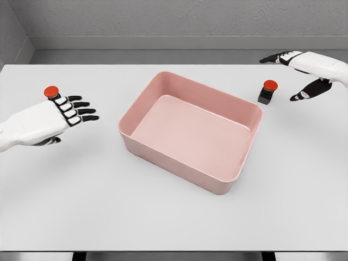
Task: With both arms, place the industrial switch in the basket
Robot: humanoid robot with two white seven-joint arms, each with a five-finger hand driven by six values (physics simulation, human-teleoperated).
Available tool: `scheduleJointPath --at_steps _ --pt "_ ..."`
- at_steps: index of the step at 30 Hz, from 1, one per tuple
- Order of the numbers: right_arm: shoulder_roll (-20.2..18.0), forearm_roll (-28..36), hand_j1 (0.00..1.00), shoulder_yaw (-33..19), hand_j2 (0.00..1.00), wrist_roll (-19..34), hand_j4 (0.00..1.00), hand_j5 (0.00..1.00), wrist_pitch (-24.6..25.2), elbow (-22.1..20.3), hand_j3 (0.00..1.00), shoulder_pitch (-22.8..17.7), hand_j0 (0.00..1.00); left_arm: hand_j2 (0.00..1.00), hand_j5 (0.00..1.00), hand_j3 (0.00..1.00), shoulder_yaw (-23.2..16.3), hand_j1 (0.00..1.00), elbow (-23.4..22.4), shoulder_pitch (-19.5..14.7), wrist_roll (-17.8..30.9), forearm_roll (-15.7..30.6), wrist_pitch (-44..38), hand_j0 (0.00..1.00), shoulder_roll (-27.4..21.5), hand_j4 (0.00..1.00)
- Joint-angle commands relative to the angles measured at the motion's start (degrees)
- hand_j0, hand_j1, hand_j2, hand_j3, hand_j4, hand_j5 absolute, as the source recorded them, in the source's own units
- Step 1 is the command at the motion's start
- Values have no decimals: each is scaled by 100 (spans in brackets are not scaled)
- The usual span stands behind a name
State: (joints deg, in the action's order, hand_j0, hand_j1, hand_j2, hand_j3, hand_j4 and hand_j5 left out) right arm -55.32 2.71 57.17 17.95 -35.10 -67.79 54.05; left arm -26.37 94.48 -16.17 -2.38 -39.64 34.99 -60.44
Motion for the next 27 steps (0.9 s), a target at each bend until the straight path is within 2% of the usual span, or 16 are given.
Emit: scheduleJointPath --at_steps 1,5,6,8,10,12,13,15,17,18,20,22,24,27 --pt "-93 54 100 5 100 -2 100 100 10 -33 100 0 100 100 100 100 18 100 -52 0 -17 44 1 100 -21 100" --pt "-146 54 100 154 100 16 100 100 10 11 100 9 100 100 100 100 36 100 -79 -9 -35 35 1 100 -21 100" --pt "-163 54 100 190 100 -19 100 100 10 20 100 18 100 100 100 100 168 100 -184 -61 -26 44 1 100 -21 100" --pt "-225 54 100 216 100 -28 100 100 10 37 100 26 100 100 100 100 176 100 -509 -299 -26 35 1 100 41 100" --pt "-181 36 100 304 100 -19 100 100 10 204 100 35 100 100 100 100 141 100 -544 -343 -35 27 1 100 58 100" --pt "-76 -78 100 304 100 -2 100 100 556 213 100 53 100 100 100 100 124 100 -861 -536 -35 -70 1 100 190 100" --pt "21 -78 100 304 100 7 100 100 609 231 100 97 100 100 100 100 124 100 -922 -571 -26 -201 1 100 243 100" --pt "381 -473 100 304 100 33 100 100 1004 494 100 255 100 100 100 100 115 100 -1247 -721 -26 -492 1 100 515 100" --pt "531 -535 100 295 100 25 100 100 1312 547 100 308 100 100 100 100 115 100 -1564 -844 -17 -518 1 100 630 100" --pt "750 -579 100 304 100 33 100 100 1383 644 100 343 100 100 100 100 106 100 -1836 -958 9 -510 1 100 761 100" --pt "988 -966 100 295 100 25 100 100 1699 793 100 396 100 100 100 100 36 100 -2100 -1090 18 -518 1 100 867 100" --pt "997 -983 100 304 100 25 100 100 1752 802 100 413 100 100 100 100 -219 100 -2390 -1345 18 -518 1 100 929 100" --pt "1084 -1343 100 313 100 33 100 100 2112 811 100 413 100 100 100 100 -360 100 -2452 -1450 27 -588 1 100 1060 100" --pt "1234 -1396 100 409 100 42 100 100 2227 837 100 413 100 100 100 100 -439 100 -2592 -1521 27 -738 1 100 1104 100"
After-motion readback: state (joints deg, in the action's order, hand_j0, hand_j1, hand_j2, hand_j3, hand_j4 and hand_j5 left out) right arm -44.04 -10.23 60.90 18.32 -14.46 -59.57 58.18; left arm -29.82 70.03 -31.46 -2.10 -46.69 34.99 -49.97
